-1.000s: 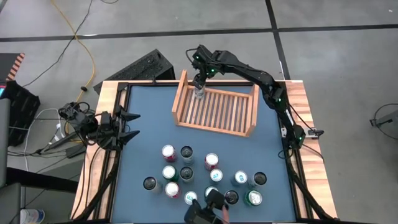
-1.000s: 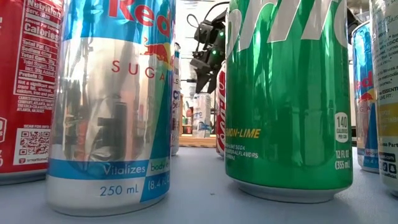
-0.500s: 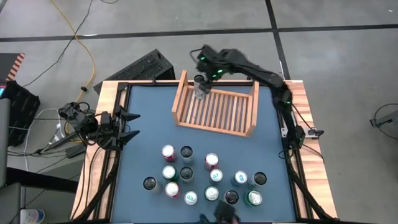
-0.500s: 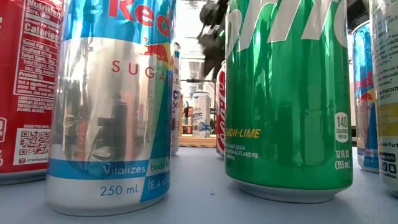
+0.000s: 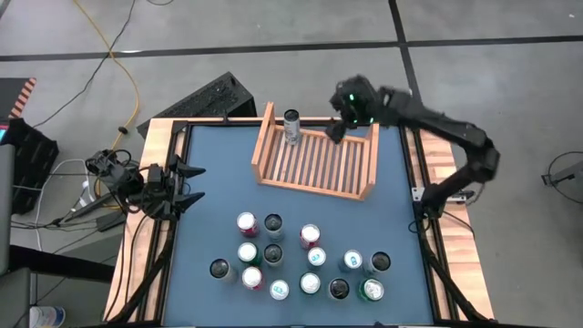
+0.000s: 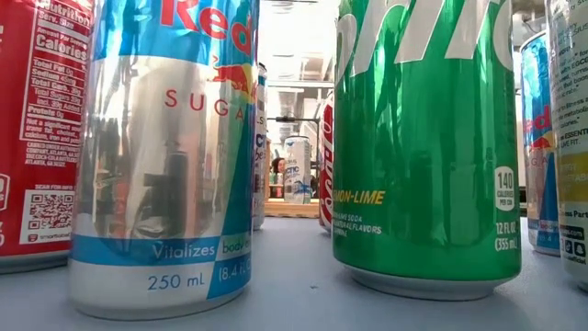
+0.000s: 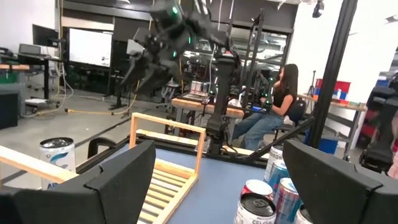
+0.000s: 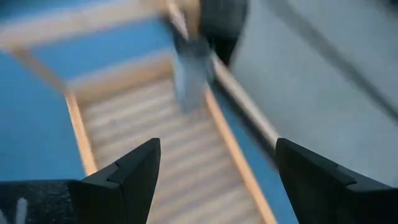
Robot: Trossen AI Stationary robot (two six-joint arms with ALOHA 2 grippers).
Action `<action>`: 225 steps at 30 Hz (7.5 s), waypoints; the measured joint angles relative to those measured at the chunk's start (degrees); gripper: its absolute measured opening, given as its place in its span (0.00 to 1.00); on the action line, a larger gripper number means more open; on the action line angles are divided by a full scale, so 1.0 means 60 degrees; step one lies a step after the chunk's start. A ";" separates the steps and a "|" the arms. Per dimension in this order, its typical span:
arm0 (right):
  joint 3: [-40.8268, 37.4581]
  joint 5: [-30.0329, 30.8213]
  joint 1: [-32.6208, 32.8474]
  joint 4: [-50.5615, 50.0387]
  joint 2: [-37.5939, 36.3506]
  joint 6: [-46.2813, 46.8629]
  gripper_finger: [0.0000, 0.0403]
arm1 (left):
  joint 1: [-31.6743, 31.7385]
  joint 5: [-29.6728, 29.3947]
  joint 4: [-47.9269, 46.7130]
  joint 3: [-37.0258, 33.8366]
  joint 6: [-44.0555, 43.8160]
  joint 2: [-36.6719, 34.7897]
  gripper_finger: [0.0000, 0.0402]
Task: Place canned beverage on shelf
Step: Put the white blue soda can on the shelf
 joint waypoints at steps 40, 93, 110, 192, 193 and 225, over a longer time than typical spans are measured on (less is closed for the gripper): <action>-0.2197 -0.0846 -0.0563 0.7284 0.3279 -0.0019 0.76 | 0.0000 -0.0036 0.0150 0.0000 -0.0347 0.0000 0.85; -0.3709 -0.0592 -0.0080 1.0340 0.3593 0.0568 0.76 | -0.0002 -0.0009 0.0212 0.0004 -0.0221 0.0004 0.85; -0.2654 -0.0597 -0.0300 1.0491 0.4725 0.0702 0.76 | -0.0004 -0.0052 0.0204 0.0004 -0.0132 0.0002 0.85; -0.1850 -0.4439 -0.1065 1.0584 0.5475 -0.0969 0.57 | -0.0003 -0.0244 -0.0244 0.0004 -0.0092 0.0004 0.85; -0.1850 -0.4599 -0.1065 1.0476 0.5475 -0.1093 0.57 | -0.0003 -0.0243 -0.0244 0.0004 -0.0092 0.0002 0.85; -0.1741 -0.5498 -0.1561 1.0885 0.5777 -0.1119 0.57 | 0.0000 -0.0174 -0.0265 0.0004 -0.0068 0.0000 0.85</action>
